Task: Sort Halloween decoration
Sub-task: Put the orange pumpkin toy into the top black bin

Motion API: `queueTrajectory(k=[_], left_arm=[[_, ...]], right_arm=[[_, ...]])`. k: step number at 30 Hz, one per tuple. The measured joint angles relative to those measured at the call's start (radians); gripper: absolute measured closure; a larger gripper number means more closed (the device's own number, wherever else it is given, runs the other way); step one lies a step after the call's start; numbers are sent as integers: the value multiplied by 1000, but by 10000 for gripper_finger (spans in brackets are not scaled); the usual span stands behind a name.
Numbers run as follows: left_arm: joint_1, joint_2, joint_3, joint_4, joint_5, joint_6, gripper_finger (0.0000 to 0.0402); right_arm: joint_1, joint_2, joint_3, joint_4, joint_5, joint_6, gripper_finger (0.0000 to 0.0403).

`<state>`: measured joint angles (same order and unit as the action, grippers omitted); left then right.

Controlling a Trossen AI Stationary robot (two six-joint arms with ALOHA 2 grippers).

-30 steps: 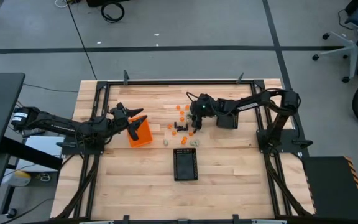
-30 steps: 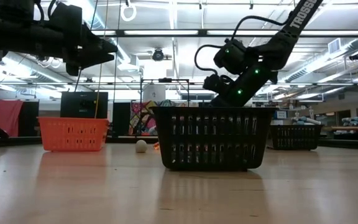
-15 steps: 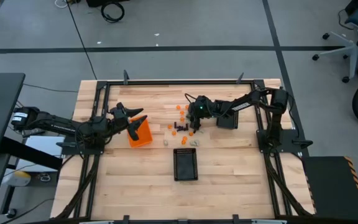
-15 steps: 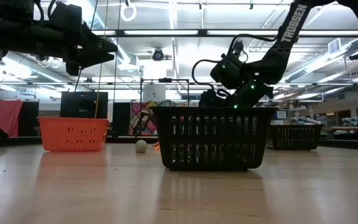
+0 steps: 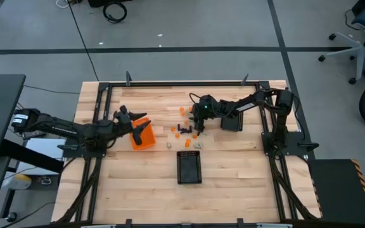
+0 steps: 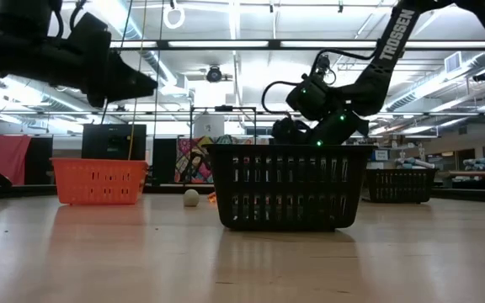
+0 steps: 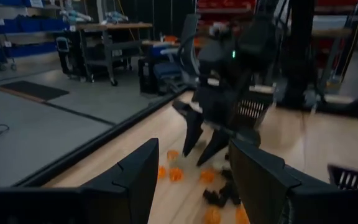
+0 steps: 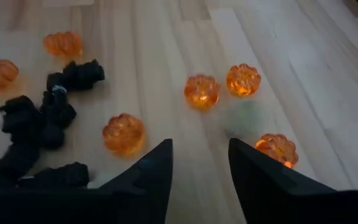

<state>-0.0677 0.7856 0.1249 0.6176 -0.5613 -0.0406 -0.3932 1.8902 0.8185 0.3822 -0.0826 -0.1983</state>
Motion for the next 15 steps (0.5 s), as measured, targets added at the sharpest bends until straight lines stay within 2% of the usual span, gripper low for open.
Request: queueTrajectory(k=[6, 10, 15], left_arm=[[3, 0, 0, 24, 0, 30, 198], [3, 0, 0, 90, -1, 124, 198], [19, 0, 0, 155, 0, 252, 198]], right_arm=[[-4, 16, 1, -10, -2, -10, 254], [9, -53, -2, -94, 6, -7, 251], [17, -136, 5, -102, 53, 13, 243]])
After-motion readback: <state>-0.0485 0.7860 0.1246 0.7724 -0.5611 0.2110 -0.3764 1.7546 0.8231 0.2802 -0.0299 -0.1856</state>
